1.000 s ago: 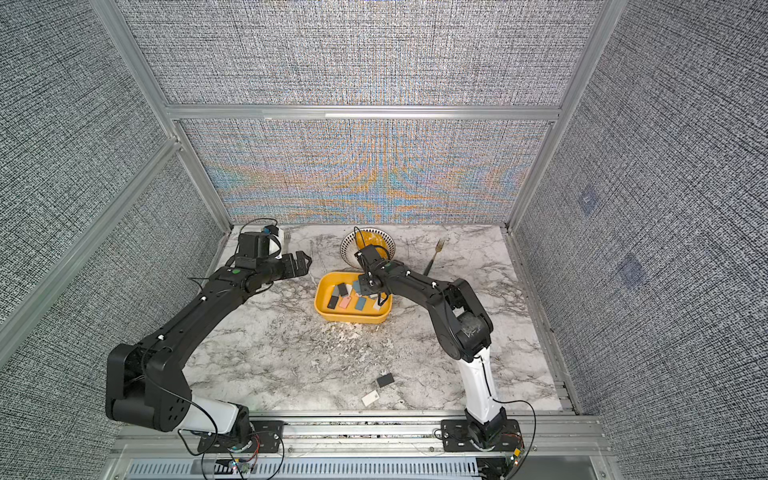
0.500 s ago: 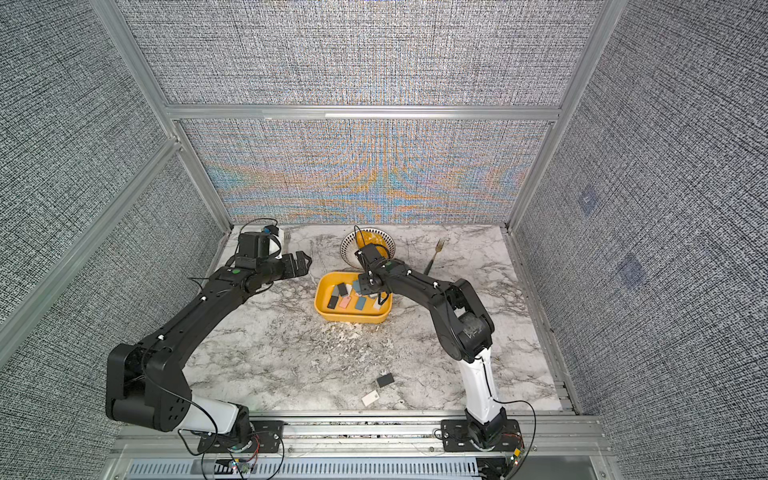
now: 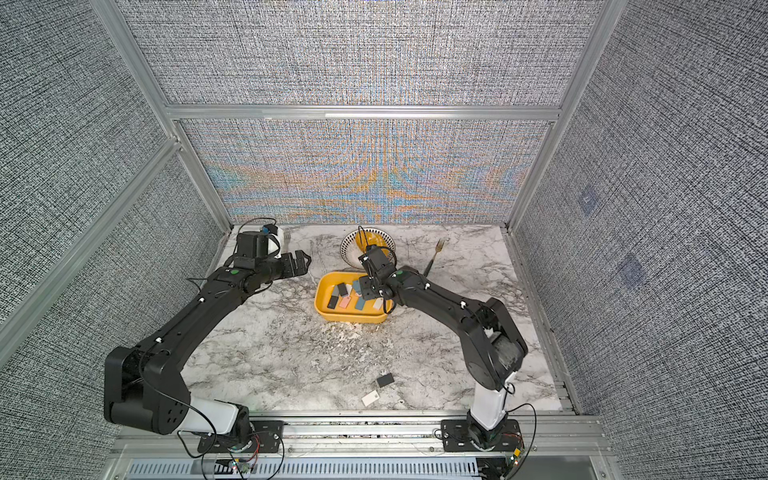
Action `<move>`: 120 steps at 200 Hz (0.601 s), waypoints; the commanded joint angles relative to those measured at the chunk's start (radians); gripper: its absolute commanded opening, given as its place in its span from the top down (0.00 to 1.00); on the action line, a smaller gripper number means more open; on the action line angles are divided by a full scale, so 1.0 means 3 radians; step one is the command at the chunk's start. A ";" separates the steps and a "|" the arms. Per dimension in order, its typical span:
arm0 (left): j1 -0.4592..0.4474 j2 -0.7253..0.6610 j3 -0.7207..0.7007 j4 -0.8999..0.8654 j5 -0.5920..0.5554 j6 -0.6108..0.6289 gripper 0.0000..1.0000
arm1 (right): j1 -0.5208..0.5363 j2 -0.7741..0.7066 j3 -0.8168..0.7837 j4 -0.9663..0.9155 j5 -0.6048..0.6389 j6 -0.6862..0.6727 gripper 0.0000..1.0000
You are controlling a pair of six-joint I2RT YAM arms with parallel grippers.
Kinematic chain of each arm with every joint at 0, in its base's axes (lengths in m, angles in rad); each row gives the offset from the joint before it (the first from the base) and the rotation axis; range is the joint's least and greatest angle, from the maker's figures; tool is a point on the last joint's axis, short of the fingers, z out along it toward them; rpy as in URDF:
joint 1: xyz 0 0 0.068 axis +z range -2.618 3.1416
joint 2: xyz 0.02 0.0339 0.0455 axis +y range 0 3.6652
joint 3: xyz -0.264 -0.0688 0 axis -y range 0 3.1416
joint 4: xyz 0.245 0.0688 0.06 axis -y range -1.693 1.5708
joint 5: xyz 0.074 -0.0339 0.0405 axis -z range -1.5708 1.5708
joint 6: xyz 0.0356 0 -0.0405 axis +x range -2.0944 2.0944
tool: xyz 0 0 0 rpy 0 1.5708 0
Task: Put the eraser in the storage box
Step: Place the eraser in the storage box.
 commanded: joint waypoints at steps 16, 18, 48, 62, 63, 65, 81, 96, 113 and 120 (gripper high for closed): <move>0.0002 -0.0063 -0.0028 0.0026 0.0019 0.0024 0.00 | 0.0192 -0.0592 -0.0721 -0.0331 0.0036 0.0318 0.40; 0.0002 -0.0068 -0.0031 0.0026 0.0019 0.0022 0.00 | 0.0210 -0.0619 -0.0755 -0.0366 0.0043 0.0342 0.40; 0.0002 -0.0127 -0.0089 0.0062 0.0034 -0.0001 0.00 | 0.0517 -0.1034 -0.1212 -0.0669 -0.0015 0.0783 0.40; 0.0002 -0.0160 -0.0112 0.0067 0.0032 0.0000 0.00 | 0.0672 -0.1201 -0.1402 -0.0670 -0.0164 0.1066 0.40; 0.0002 -0.0164 -0.0114 0.0067 0.0033 0.0000 0.00 | 0.0682 -0.1212 -0.1419 -0.0667 -0.0176 0.1083 0.40; 0.0002 -0.0167 -0.0117 0.0071 0.0034 0.0002 0.00 | 0.0701 -0.1235 -0.1443 -0.0662 -0.0194 0.1125 0.40; 0.0003 -0.0204 -0.0149 0.0094 0.0046 -0.0010 0.00 | 0.0861 -0.1383 -0.1601 -0.0649 -0.0305 0.1450 0.39; 0.0002 -0.0217 -0.0181 0.0137 0.0100 -0.0036 0.00 | 0.1002 -0.1486 -0.1786 -0.0604 -0.0391 0.1710 0.39; 0.0002 -0.0215 -0.0202 0.0163 0.0141 -0.0049 0.00 | 0.1122 -0.1527 -0.1922 -0.0547 -0.0485 0.1911 0.39; 0.0002 -0.0217 -0.0202 0.0164 0.0149 -0.0052 0.00 | 0.1162 -0.1524 -0.1954 -0.0524 -0.0518 0.1964 0.39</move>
